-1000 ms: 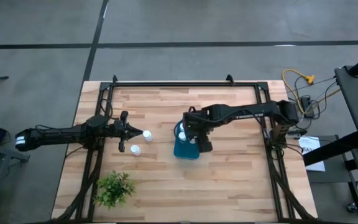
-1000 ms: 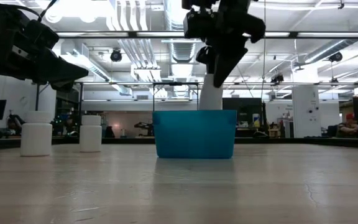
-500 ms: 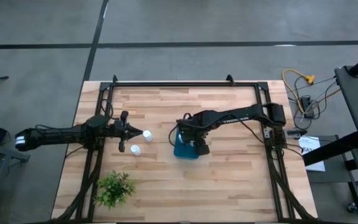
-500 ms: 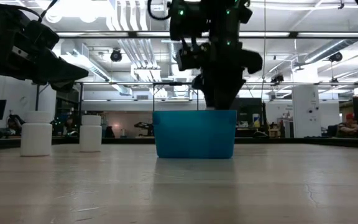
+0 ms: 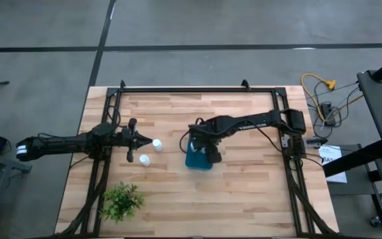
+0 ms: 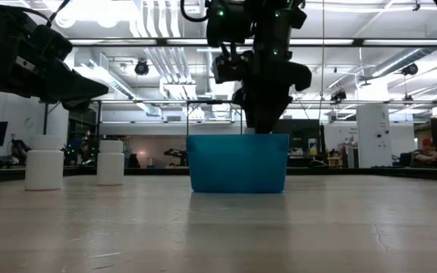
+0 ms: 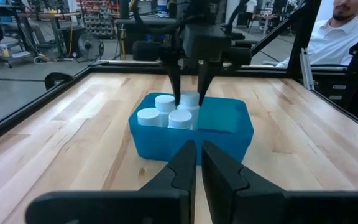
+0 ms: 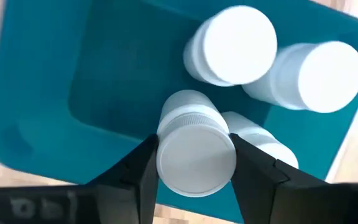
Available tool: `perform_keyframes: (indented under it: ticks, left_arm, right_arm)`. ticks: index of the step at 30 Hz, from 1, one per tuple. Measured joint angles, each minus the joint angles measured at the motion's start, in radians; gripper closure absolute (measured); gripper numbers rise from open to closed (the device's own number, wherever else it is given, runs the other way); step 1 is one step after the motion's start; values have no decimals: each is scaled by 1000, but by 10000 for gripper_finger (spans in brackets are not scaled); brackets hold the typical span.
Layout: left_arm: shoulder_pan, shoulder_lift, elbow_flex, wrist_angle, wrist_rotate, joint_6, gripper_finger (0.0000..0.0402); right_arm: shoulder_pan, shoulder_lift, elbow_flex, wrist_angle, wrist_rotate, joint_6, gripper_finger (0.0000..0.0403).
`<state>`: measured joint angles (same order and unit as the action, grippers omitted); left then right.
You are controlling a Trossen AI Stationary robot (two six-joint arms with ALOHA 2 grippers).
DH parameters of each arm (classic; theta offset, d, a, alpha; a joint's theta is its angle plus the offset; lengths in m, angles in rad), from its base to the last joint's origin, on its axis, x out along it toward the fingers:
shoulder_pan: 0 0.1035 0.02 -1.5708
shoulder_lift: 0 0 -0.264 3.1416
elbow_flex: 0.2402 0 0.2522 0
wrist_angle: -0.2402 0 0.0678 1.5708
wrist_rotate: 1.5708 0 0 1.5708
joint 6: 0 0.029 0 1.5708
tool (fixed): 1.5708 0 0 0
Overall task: Pick and place pill bottles into a basket
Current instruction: Put the medicine bottle into the blue bin
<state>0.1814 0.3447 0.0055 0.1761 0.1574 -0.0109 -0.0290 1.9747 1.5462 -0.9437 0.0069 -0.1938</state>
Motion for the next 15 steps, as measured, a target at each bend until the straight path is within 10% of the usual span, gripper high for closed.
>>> perform_keyframes:
  ticks: [15]
  left_arm:
    - [0, 0, 0, 0, -2, 0, 394]
  right_arm:
    - [-5, 2, -2, -18, -4, 0, 255]
